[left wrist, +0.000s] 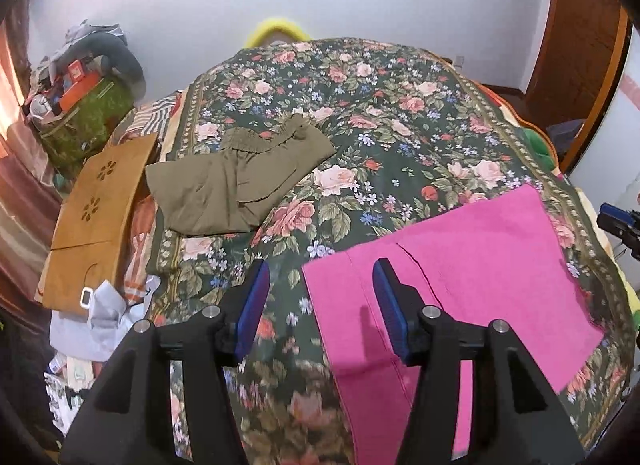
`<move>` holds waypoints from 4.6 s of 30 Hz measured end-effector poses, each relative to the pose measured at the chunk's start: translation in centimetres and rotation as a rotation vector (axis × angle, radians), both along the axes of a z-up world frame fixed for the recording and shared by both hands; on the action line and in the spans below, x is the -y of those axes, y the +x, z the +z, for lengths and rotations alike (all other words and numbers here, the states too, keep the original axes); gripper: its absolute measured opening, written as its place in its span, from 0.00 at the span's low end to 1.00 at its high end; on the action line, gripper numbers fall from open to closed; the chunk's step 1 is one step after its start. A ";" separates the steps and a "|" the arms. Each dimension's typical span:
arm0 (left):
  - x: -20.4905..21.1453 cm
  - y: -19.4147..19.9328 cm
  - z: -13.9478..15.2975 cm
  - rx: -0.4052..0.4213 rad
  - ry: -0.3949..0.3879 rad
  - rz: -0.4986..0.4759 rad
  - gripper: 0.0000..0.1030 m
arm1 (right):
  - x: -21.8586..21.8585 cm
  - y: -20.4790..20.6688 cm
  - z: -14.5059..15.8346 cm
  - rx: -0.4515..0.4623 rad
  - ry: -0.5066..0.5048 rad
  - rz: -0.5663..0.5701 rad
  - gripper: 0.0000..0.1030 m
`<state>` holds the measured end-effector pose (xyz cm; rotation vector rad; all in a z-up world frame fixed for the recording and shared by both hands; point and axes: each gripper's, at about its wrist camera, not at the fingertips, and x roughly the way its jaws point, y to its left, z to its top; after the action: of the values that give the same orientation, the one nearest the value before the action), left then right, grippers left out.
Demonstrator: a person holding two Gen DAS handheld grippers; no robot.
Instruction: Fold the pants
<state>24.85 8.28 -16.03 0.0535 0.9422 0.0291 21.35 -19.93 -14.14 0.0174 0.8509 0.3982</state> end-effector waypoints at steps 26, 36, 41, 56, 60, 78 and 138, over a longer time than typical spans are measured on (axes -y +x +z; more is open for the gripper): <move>-1.5 6.1 -9.4 -0.232 -0.163 -0.034 0.59 | -3.1 12.3 -8.6 -0.198 -0.067 0.103 0.06; 0.1 5.1 -8.4 -0.188 -0.035 -0.075 0.30 | -3.5 11.7 -8.5 -0.096 -0.148 0.049 0.00; -0.5 4.5 -8.7 -0.180 -0.043 -0.050 0.30 | -4.0 11.7 -8.6 -0.079 -0.196 0.039 0.00; -2.7 2.6 -6.0 -0.144 -0.010 0.016 0.30 | -4.5 11.5 -7.5 -0.117 -0.270 0.037 0.22; -2.6 2.6 -4.1 -0.099 -0.012 0.018 0.30 | -4.4 10.5 -5.2 -0.078 -0.243 0.019 0.46; 1.4 4.8 -3.3 -0.102 -0.065 -0.068 0.44 | -13.7 5.3 -1.0 0.019 -0.086 0.290 0.67; -1.6 -10.6 -3.6 -0.126 -0.114 0.091 0.80 | -3.7 -6.0 -5.2 -0.213 -0.106 0.095 0.82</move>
<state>14.30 9.90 -19.61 -0.0944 1.0704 0.0568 15.30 -16.23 -19.33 -0.0809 1.0848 0.4453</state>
